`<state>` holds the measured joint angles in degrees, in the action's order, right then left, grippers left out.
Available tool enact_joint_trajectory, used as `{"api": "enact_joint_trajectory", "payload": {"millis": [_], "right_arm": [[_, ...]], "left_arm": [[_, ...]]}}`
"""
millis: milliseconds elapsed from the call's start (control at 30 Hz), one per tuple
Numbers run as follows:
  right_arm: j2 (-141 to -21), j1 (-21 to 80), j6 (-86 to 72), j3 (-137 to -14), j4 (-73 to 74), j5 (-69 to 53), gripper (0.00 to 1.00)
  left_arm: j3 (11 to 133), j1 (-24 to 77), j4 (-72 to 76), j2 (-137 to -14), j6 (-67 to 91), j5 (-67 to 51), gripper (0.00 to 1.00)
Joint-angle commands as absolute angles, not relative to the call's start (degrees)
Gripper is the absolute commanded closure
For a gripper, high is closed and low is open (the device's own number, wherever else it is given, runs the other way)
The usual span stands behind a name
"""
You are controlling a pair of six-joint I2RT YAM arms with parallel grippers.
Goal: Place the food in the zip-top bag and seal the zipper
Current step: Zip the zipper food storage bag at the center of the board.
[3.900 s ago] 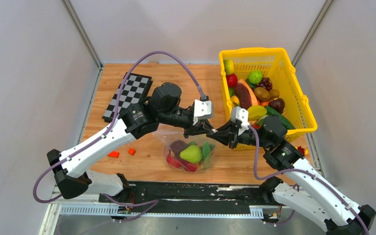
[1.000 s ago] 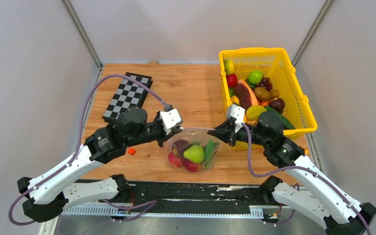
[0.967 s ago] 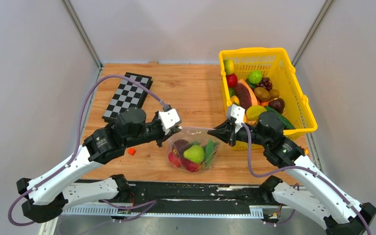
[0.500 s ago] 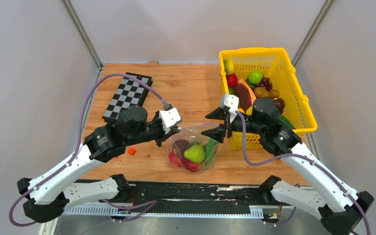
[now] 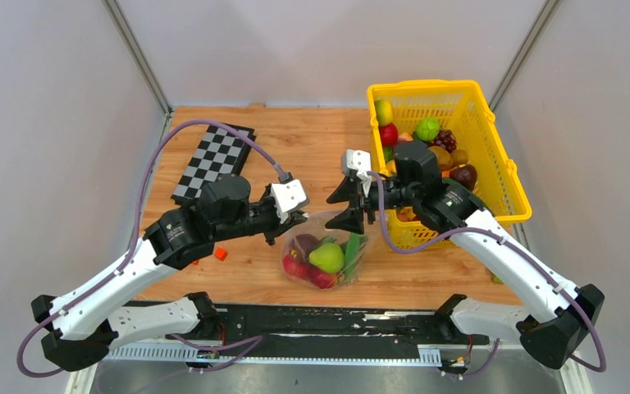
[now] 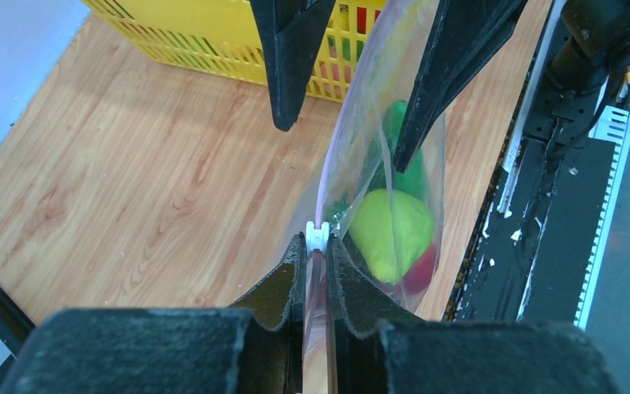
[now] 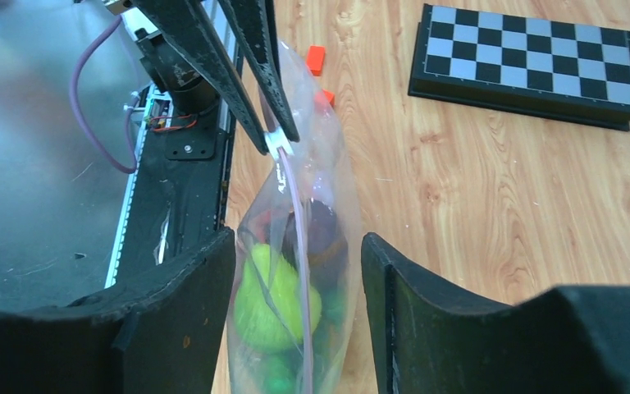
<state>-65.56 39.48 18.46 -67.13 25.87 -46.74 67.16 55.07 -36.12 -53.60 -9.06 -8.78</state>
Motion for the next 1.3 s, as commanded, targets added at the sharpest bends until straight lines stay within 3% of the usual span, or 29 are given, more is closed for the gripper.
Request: {"api": "enact_joint_trajectory", "payload": {"millis": [0,267,433,633,1267], "right_arm": [[-66.88,40.61,20.28,-71.21,26.06,-49.32,0.45],[-70.07,42.01,20.34,-73.45,27.10,-48.09,0.60],[-70.22,42.25,20.01,-73.41,26.75,-47.38,0.84],[-66.89,42.30,17.94,-69.35,20.82,-43.31,1.00],[-61.79,42.25,15.09,-63.73,15.94,-36.05,1.00]], "left_arm": [[69.99,54.93,-33.50,-53.24,-7.95,-9.67,1.00],[68.96,54.93,-32.73,-51.87,-7.63,-9.38,1.00],[68.52,54.93,-32.91,-51.12,-7.63,-8.49,1.00],[68.02,54.93,-34.30,-50.33,-8.35,-6.07,1.00],[68.43,54.93,-47.92,-44.24,-11.03,8.02,1.00]]}}
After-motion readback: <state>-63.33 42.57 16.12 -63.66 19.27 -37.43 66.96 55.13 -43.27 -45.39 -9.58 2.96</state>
